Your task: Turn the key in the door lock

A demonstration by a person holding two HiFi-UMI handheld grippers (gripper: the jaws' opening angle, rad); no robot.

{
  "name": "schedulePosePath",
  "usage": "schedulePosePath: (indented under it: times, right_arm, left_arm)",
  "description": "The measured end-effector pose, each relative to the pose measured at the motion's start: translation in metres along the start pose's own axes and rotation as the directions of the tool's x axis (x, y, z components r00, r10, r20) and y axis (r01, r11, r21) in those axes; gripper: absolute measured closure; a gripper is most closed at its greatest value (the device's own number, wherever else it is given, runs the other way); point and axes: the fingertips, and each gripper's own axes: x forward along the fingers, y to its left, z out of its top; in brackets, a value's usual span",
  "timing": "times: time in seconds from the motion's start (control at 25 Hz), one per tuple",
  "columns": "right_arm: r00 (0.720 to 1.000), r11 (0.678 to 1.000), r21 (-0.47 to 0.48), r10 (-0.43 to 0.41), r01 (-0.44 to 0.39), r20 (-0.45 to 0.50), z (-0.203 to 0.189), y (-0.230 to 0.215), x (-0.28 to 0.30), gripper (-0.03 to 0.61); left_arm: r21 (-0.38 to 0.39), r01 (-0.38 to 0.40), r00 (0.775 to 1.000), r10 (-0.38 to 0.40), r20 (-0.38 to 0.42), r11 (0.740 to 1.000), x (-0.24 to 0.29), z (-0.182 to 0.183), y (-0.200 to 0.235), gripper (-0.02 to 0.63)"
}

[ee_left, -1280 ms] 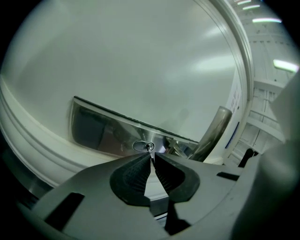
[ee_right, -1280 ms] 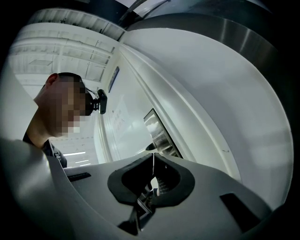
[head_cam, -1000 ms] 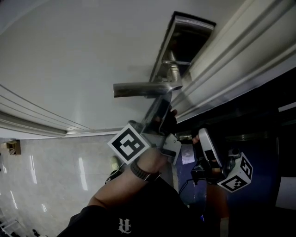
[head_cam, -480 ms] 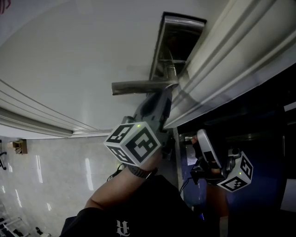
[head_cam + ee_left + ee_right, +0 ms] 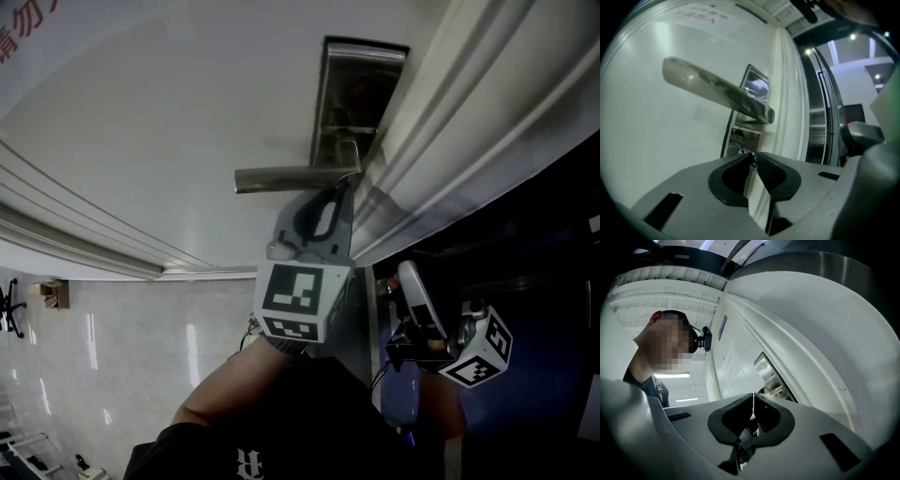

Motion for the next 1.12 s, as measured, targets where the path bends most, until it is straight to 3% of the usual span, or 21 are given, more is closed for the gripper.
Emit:
schedulePosePath:
  times: [0.2, 0.28, 0.4, 0.52, 0.68, 0.76, 0.84, 1.12]
  right_arm:
    - [1.000, 1.000, -0.015, -0.005, 0.005, 0.000, -0.002, 0.000, -0.001, 0.561]
    - [1.000, 1.000, -0.021, -0.014, 0.014, 0.000, -0.003, -0.001, -0.001, 0.561]
    - [1.000, 0.999, -0.027, -0.023, 0.023, -0.001, -0.005, -0.003, -0.003, 0.561]
    - [1.000, 0.999, -0.030, -0.027, 0.027, 0.004, -0.005, -0.003, -0.004, 0.561]
    - [1.000, 0.999, -0.031, -0.027, 0.028, 0.016, -0.003, -0.002, -0.005, 0.561]
    - [0.999, 0.999, -0.033, -0.027, 0.028, 0.020, -0.002, -0.002, -0.006, 0.561]
    - [0.999, 0.999, -0.036, -0.027, 0.028, 0.024, 0.000, -0.002, -0.006, 0.561]
    - [0.999, 0.999, -0.042, -0.022, 0.023, 0.028, 0.002, -0.002, -0.003, 0.561]
  left_arm:
    - [0.250, -0.035, 0.999, 0.043, -0.025, 0.967, 0.000, -0.001, -0.003, 0.569]
    - [0.356, -0.049, 0.998, 0.064, -0.030, 0.933, 0.000, -0.002, -0.004, 0.568]
    - [0.507, -0.075, 0.995, 0.100, -0.022, 0.858, 0.001, -0.004, -0.006, 0.569]
    - [0.654, -0.100, 0.990, 0.138, -0.006, 0.750, 0.001, -0.005, -0.008, 0.571]
    - [0.823, -0.098, 0.987, 0.163, 0.006, 0.560, 0.000, -0.008, -0.010, 0.580]
    - [0.885, -0.081, 0.986, 0.169, 0.002, 0.459, 0.000, -0.009, -0.011, 0.583]
    - [0.926, -0.055, 0.985, 0.170, -0.010, 0.374, 0.000, -0.011, -0.012, 0.586]
    - [0.987, 0.047, 0.984, 0.162, -0.072, 0.151, 0.001, -0.014, -0.015, 0.588]
